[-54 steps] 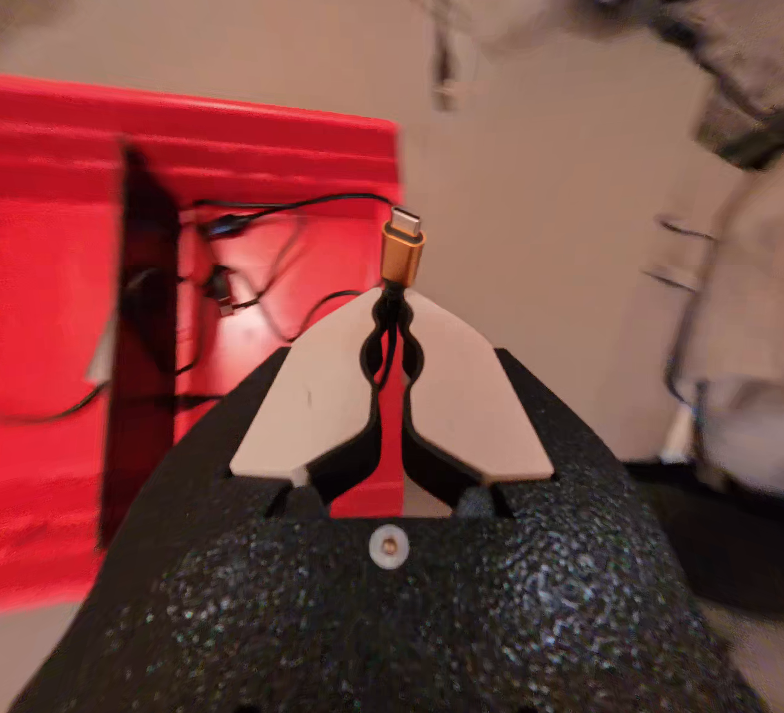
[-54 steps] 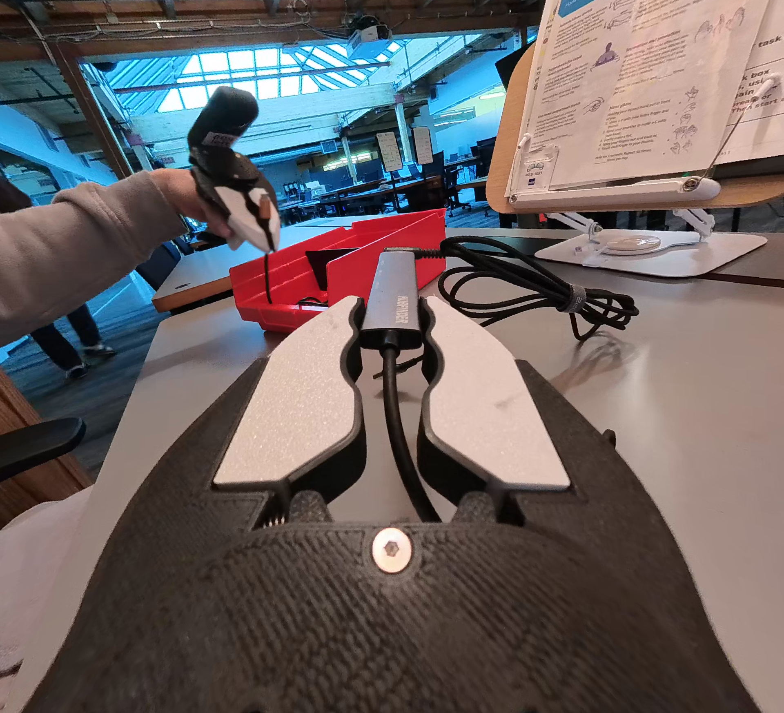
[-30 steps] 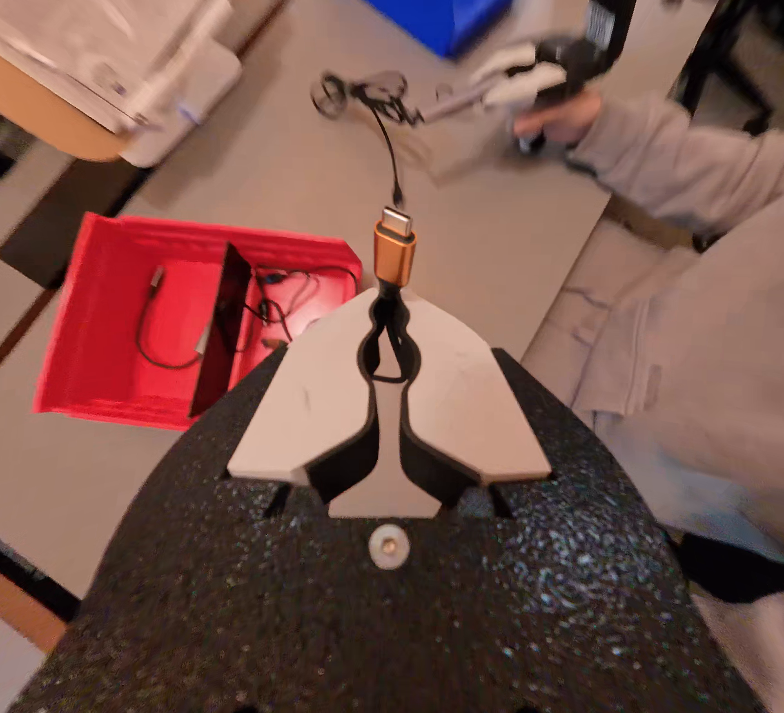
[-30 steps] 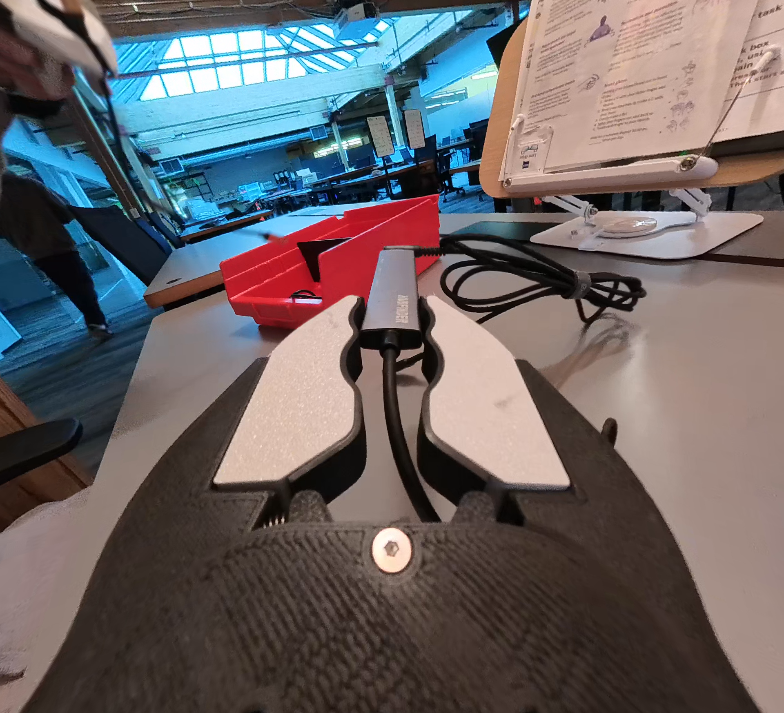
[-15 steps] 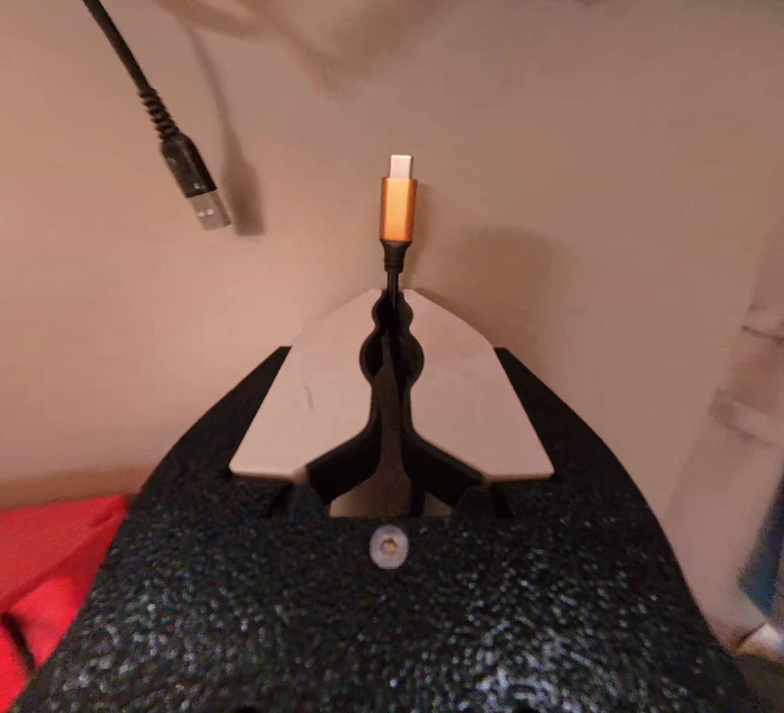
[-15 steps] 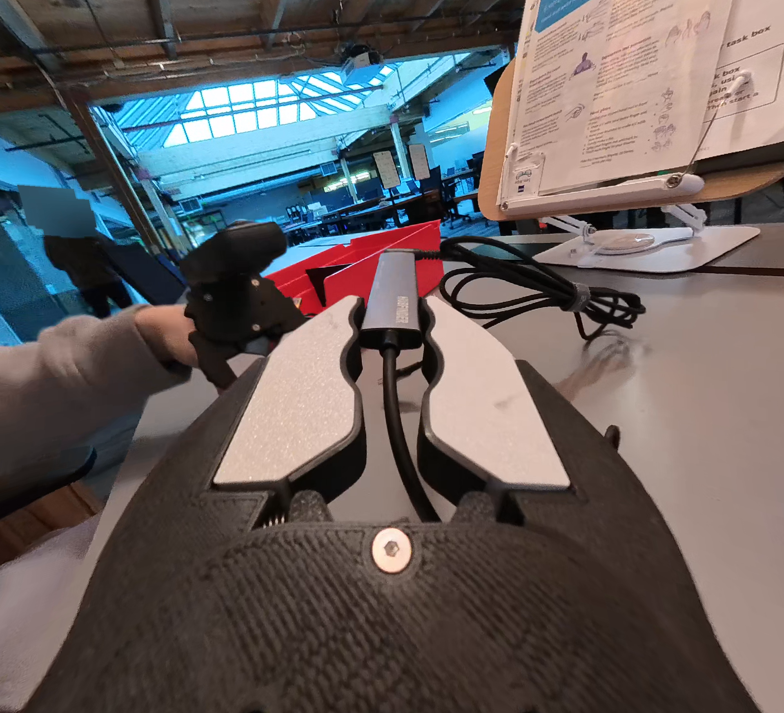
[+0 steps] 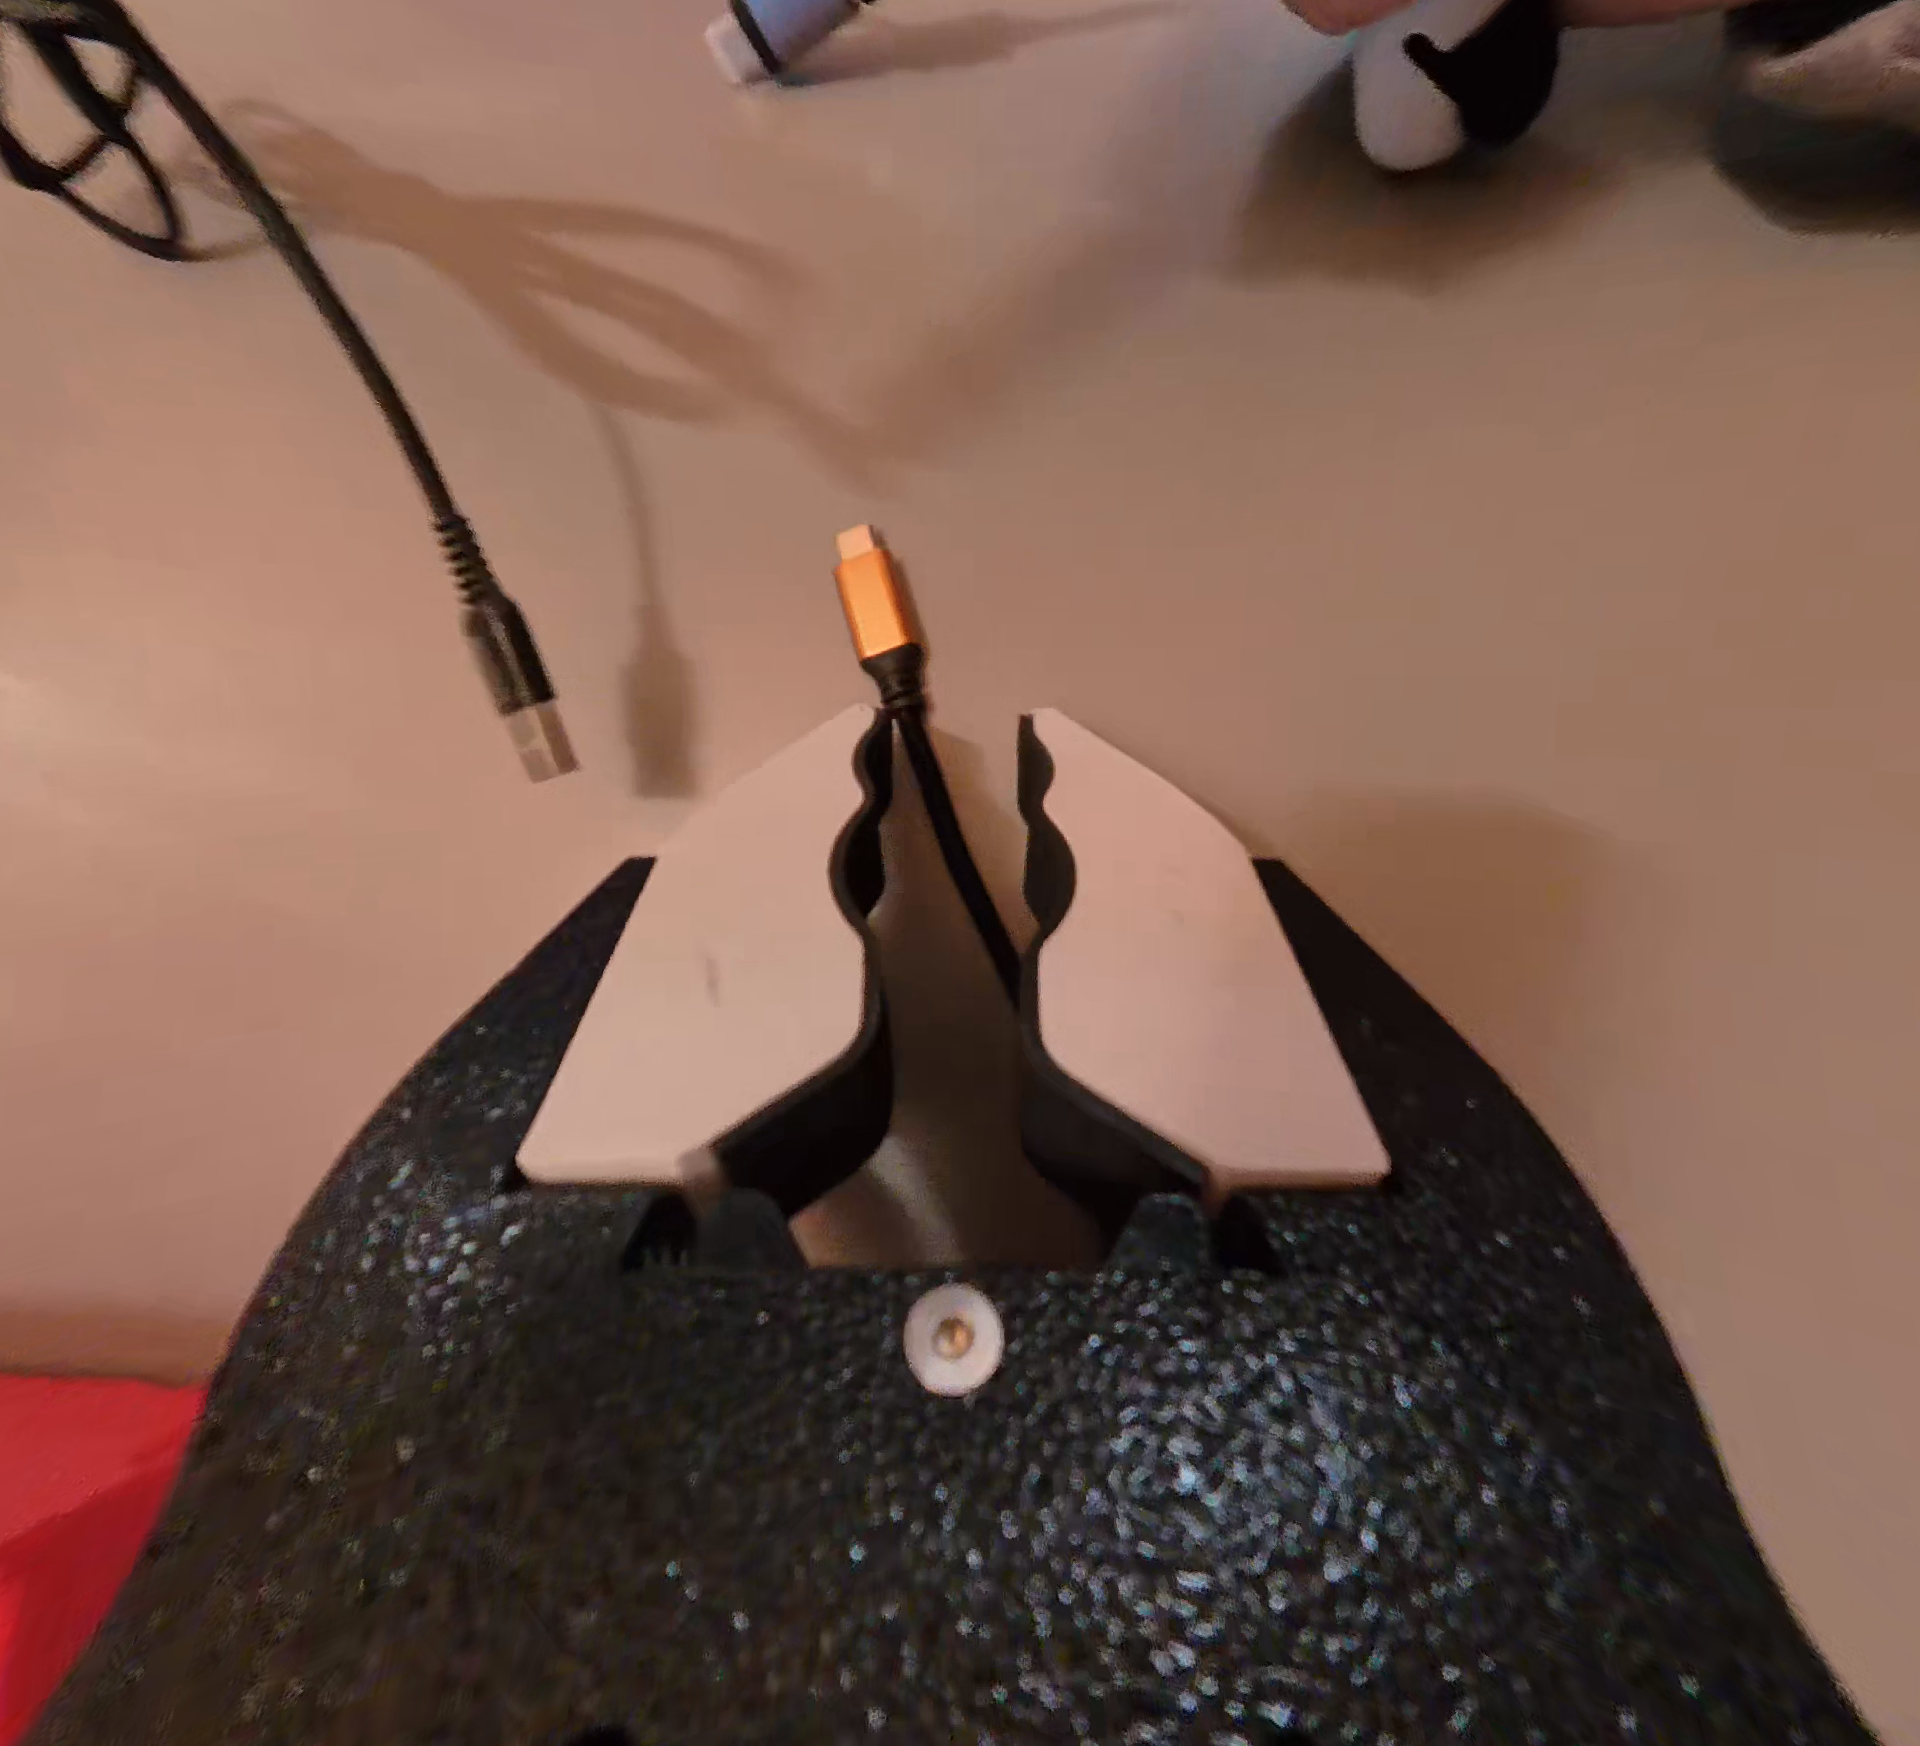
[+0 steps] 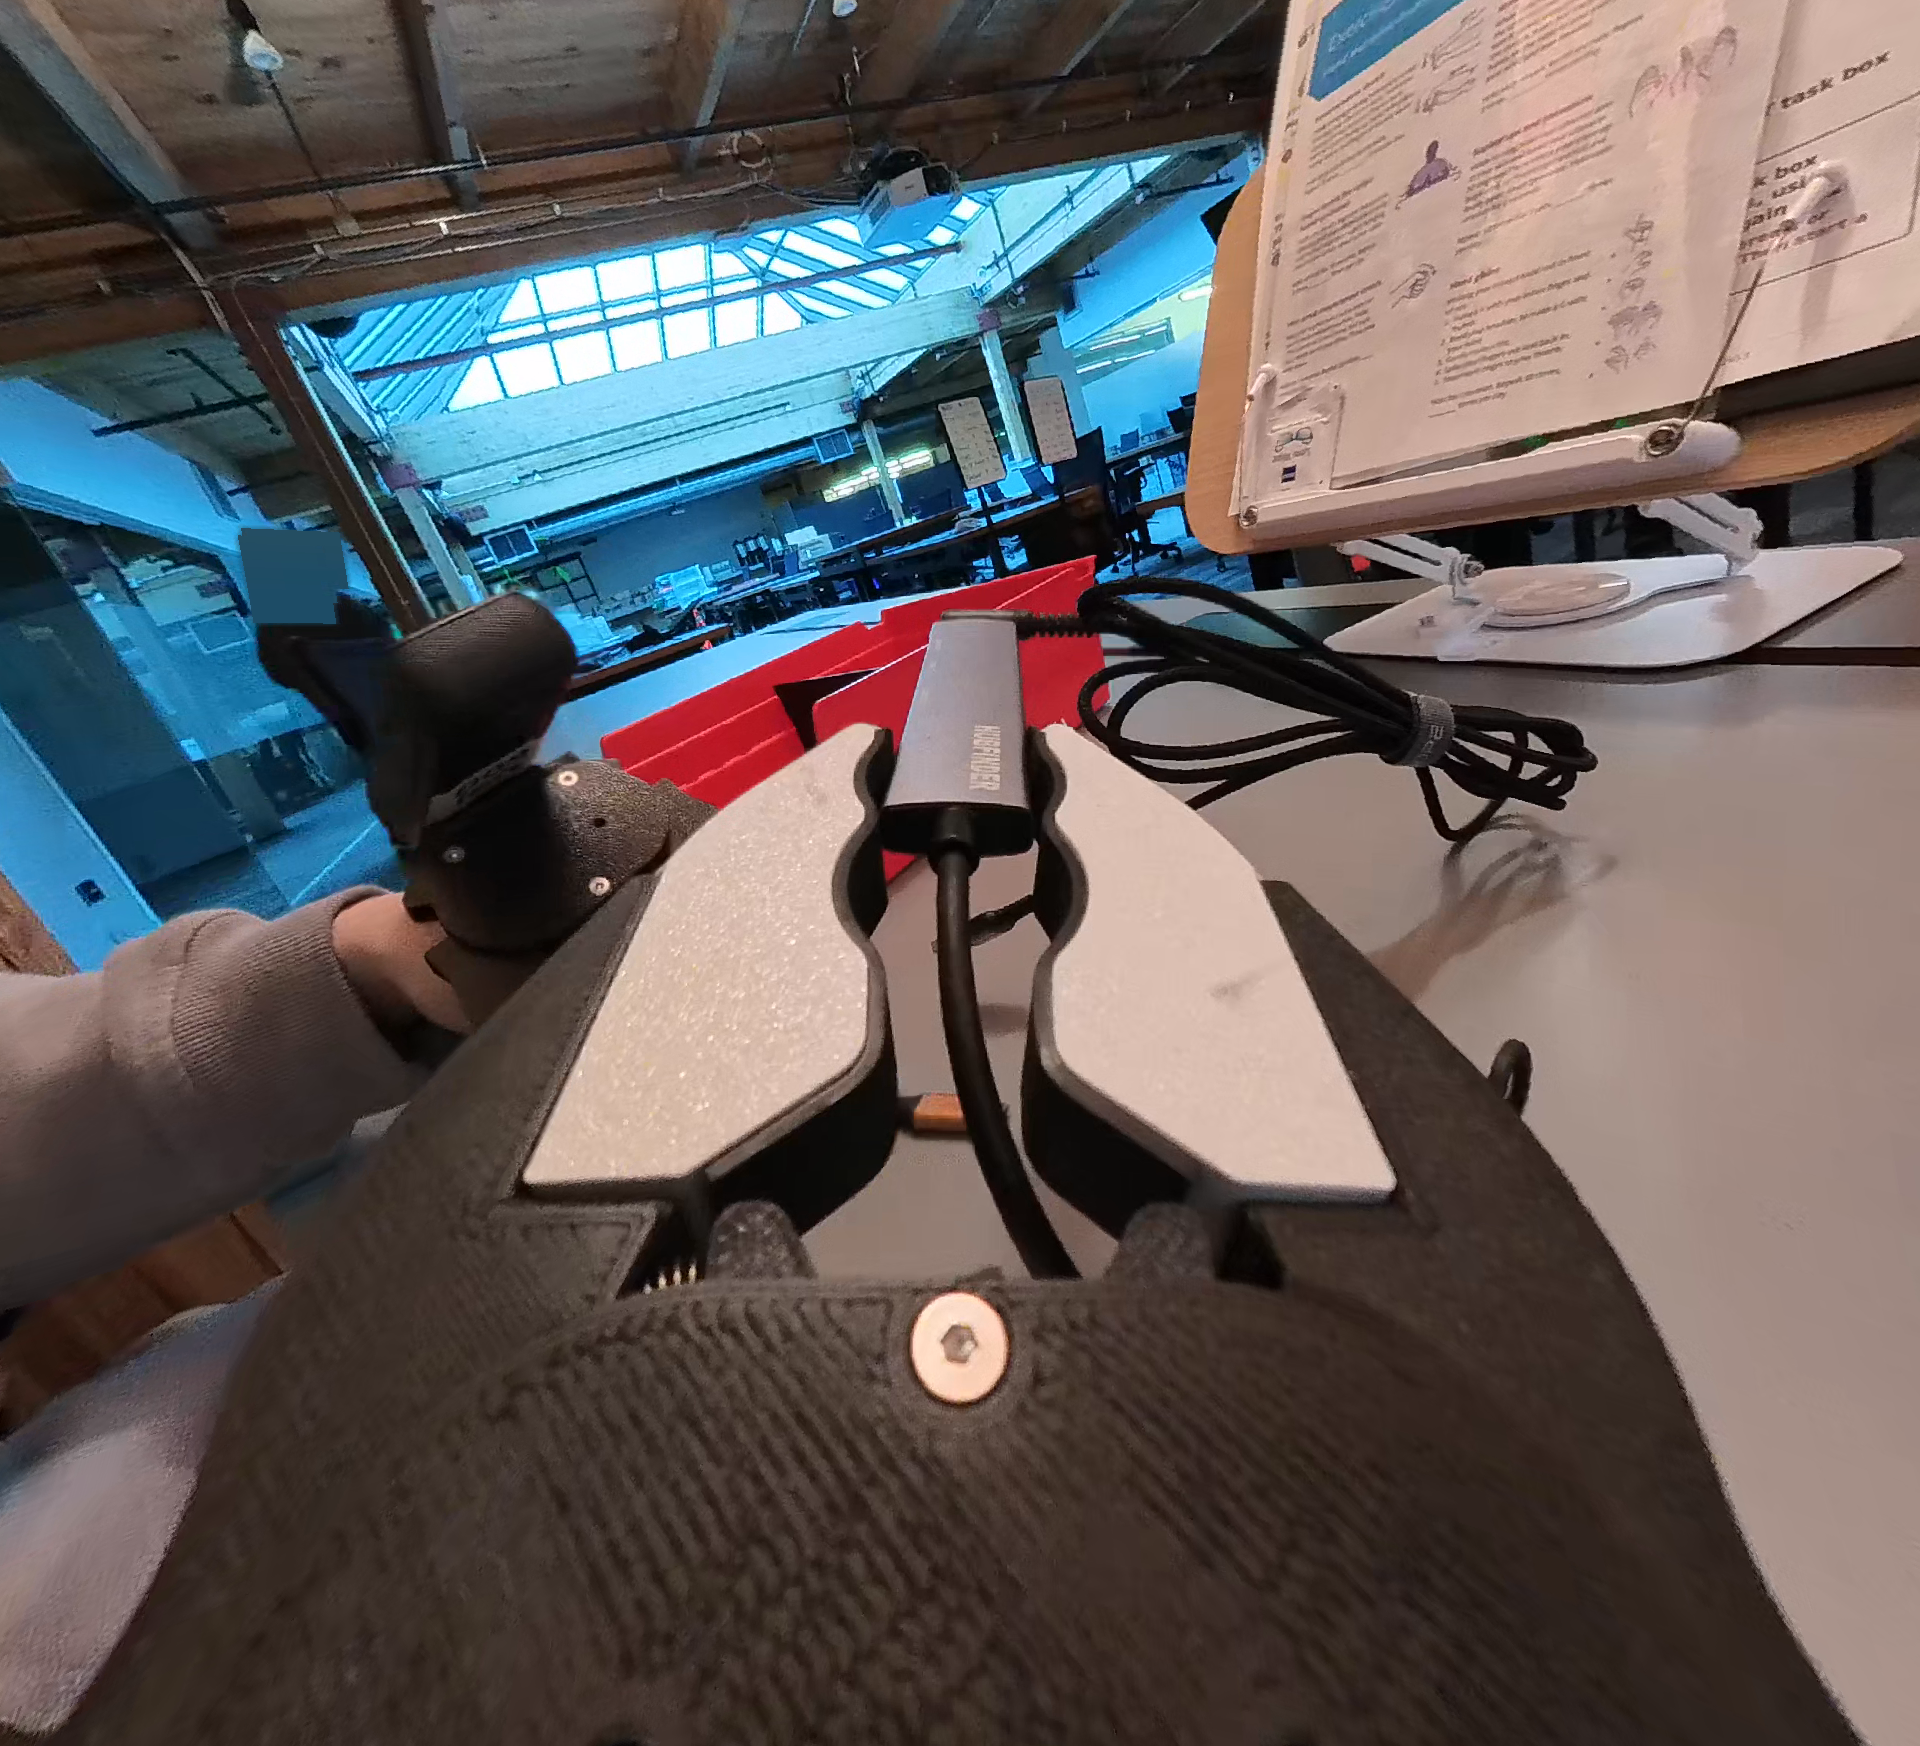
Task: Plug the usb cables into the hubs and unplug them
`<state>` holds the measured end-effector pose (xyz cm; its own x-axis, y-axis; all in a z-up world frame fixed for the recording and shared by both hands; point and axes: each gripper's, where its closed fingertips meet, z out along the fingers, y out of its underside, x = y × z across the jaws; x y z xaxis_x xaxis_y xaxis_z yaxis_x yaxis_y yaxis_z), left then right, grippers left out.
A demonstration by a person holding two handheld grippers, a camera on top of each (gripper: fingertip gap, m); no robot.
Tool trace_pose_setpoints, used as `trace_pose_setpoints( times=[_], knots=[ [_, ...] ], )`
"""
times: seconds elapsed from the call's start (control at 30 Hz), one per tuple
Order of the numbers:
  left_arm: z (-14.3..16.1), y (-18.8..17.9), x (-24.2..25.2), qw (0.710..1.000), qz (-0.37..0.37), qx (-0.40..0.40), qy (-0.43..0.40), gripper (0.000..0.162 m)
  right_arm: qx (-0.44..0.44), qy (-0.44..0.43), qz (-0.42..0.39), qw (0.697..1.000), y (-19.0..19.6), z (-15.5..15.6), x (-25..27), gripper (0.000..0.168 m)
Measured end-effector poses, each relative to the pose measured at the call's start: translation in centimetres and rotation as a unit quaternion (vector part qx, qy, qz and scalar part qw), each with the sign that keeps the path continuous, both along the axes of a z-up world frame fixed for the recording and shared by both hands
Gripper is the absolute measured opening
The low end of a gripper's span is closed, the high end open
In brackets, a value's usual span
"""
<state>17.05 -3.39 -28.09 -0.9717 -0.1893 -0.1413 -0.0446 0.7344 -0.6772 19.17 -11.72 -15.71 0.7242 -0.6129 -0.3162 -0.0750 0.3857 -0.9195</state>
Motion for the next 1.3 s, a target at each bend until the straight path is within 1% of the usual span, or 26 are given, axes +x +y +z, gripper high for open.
trace_pose_setpoints(
  times=[0.03, 0.07, 0.13, 0.23, 0.37, 0.43, 0.53, 0.6, 0.63, 0.73, 0.9, 0.97, 1.1, 1.2, 1.3],
  knots=[
    [0.1, 0.0, 0.3, 1.000, 0.005, 0.005, -0.024, 0.023, -0.003, -0.001, 0.001, 1.000, 0.1, 0.0, 0.0, 0.024],
    [0.0, 0.1, 0.4, 0.999, 0.007, 0.013, -0.043, 0.023, -0.005, -0.001, 0.001, 1.000, 0.1, 0.0, 0.0, 0.024],
    [-0.1, 0.1, 0.5, 0.998, 0.020, 0.025, -0.054, 0.026, -0.005, -0.001, 0.001, 1.000, 0.2, 0.0, 0.0, 0.024],
    [-0.2, -0.3, 0.8, 0.998, 0.059, 0.017, -0.016, 0.029, -0.003, -0.001, 0.002, 1.000, 0.1, 0.0, 0.0, 0.024],
    [0.0, -0.3, 2.3, 0.990, 0.137, -0.009, 0.039, 0.031, -0.003, -0.002, 0.002, 1.000, 0.1, 0.0, -0.1, 0.024],
    [0.2, -0.6, 2.6, 0.986, 0.153, -0.024, 0.060, 0.030, -0.005, -0.002, 0.003, 1.000, 0.2, 0.0, -0.1, 0.024],
    [-0.6, -0.5, 2.5, 0.983, 0.171, 0.000, 0.070, 0.029, -0.007, -0.001, 0.005, 1.000, 0.3, -0.1, -0.1, 0.024],
    [-0.6, -0.7, 2.5, 0.979, 0.190, -0.007, 0.070, 0.021, -0.009, -0.001, 0.005, 1.000, 0.3, -0.1, -0.1, 0.024],
    [-0.6, -0.7, 2.5, 0.977, 0.199, -0.013, 0.072, 0.012, -0.010, -0.001, 0.005, 1.000, 0.3, -0.1, -0.1, 0.024],
    [-0.6, -0.7, 2.5, 0.979, 0.197, -0.017, 0.056, 0.011, -0.016, -0.001, 0.003, 1.000, 0.5, -0.1, -0.1, 0.024],
    [-0.1, -0.8, 2.1, 0.988, 0.152, 0.003, -0.015, 0.011, -0.062, -0.004, -0.021, 0.998, 1.1, -0.6, 0.3, 0.024],
    [0.8, -0.9, 1.8, 0.989, 0.149, -0.006, -0.005, 0.011, -0.087, -0.007, -0.029, 0.996, 1.6, -0.8, 0.3, 0.024],
    [4.0, -1.0, 1.4, 0.986, 0.153, -0.028, 0.053, 0.011, -0.123, -0.011, -0.030, 0.992, 2.4, -1.2, 0.3, 0.024],
    [6.4, -1.0, 1.5, 0.984, 0.152, -0.040, 0.077, 0.011, -0.130, -0.013, -0.029, 0.991, 2.6, -1.3, 0.3, 0.024],
    [7.8, -0.8, 1.8, 0.984, 0.153, -0.043, 0.084, 0.011, -0.132, -0.017, -0.033, 0.991, 2.6, -1.3, 0.2, 0.024]
  ],
)
